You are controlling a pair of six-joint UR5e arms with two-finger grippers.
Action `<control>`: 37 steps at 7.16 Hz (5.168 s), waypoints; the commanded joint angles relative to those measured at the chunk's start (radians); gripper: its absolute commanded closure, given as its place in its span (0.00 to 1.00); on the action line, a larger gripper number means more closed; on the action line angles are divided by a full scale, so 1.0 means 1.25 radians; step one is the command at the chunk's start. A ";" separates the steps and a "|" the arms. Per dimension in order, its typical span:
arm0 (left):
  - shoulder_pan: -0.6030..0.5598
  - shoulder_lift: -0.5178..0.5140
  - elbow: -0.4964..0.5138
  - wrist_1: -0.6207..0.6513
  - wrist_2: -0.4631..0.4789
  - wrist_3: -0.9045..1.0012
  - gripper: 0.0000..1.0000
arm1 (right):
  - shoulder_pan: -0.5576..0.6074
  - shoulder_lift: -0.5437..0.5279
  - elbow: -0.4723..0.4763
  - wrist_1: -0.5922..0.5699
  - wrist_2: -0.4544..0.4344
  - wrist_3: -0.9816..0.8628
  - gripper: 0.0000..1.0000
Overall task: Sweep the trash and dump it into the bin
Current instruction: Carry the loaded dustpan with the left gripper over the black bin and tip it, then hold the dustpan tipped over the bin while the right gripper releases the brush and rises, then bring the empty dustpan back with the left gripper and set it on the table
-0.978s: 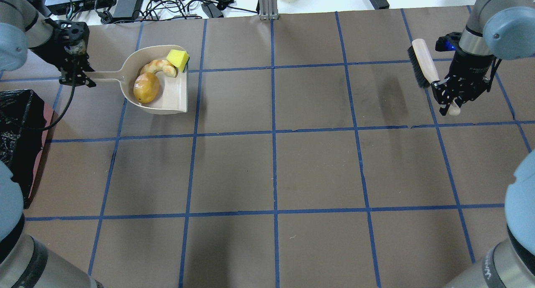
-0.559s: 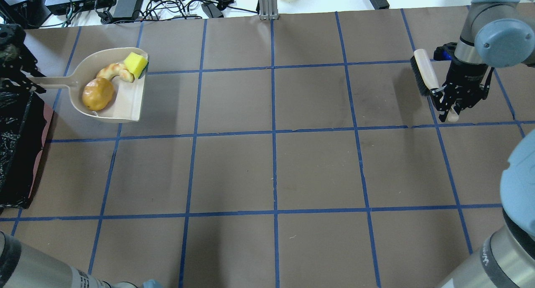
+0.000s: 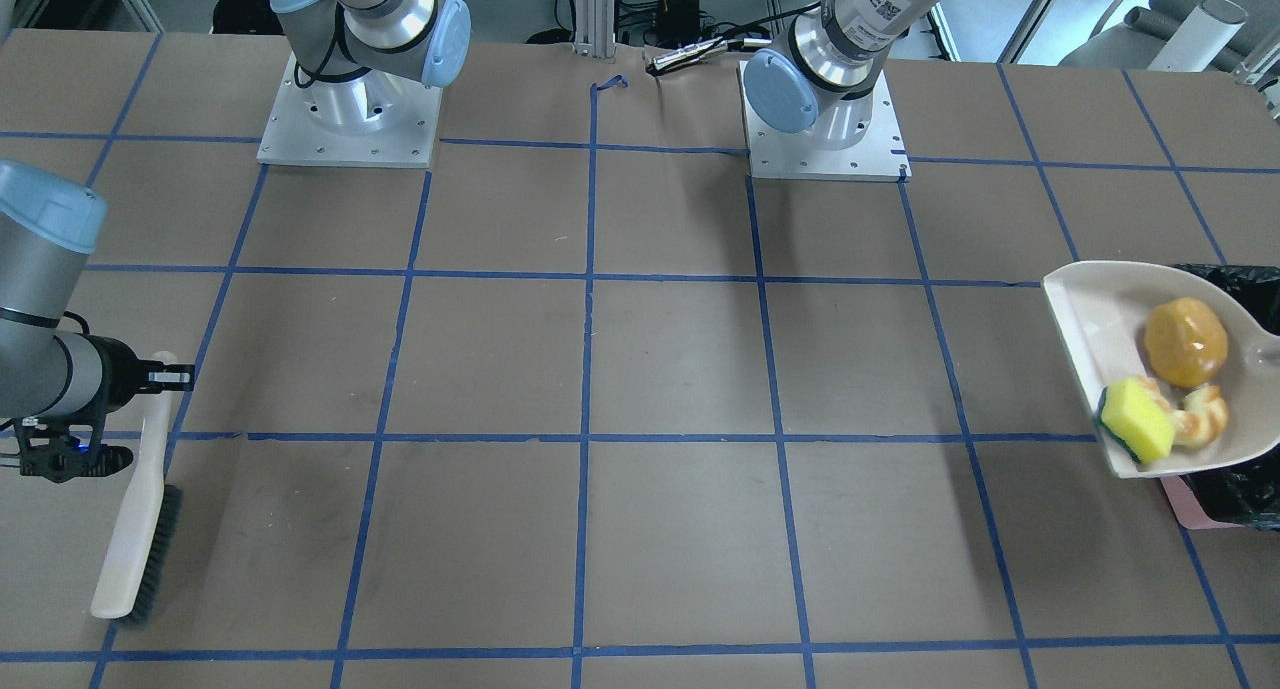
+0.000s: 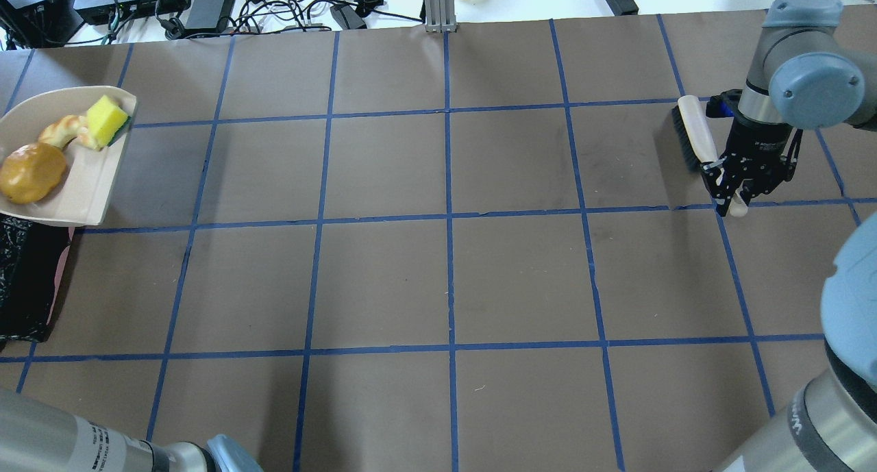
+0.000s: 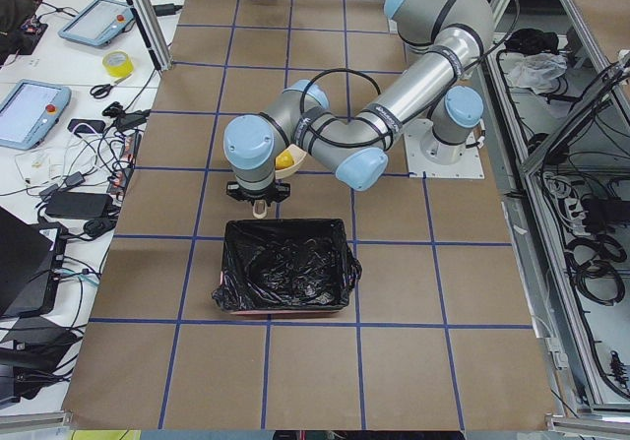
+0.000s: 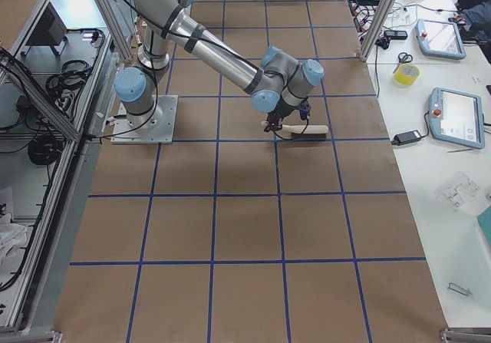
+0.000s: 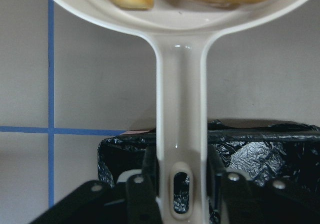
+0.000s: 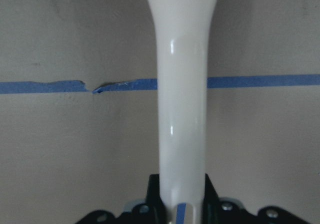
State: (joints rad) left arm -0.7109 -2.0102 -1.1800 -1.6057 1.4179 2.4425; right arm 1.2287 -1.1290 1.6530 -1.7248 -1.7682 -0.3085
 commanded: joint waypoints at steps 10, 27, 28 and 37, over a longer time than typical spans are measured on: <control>0.094 -0.196 0.249 0.220 0.143 0.544 1.00 | 0.000 0.001 0.000 -0.023 -0.007 -0.004 0.09; -0.012 -0.007 -0.063 0.600 0.219 0.660 1.00 | 0.330 -0.350 -0.176 0.183 0.181 0.338 0.00; -0.004 -0.008 -0.054 0.579 0.199 0.676 1.00 | 0.330 -0.359 -0.147 0.174 0.180 0.335 0.00; -0.232 -0.006 0.083 0.141 0.119 0.164 1.00 | 0.329 -0.356 -0.139 0.147 0.170 0.250 0.00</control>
State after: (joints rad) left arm -0.9364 -2.0218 -1.0744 -1.3786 1.5686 2.7717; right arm 1.6398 -1.5774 1.4776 -1.5301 -1.5514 0.0610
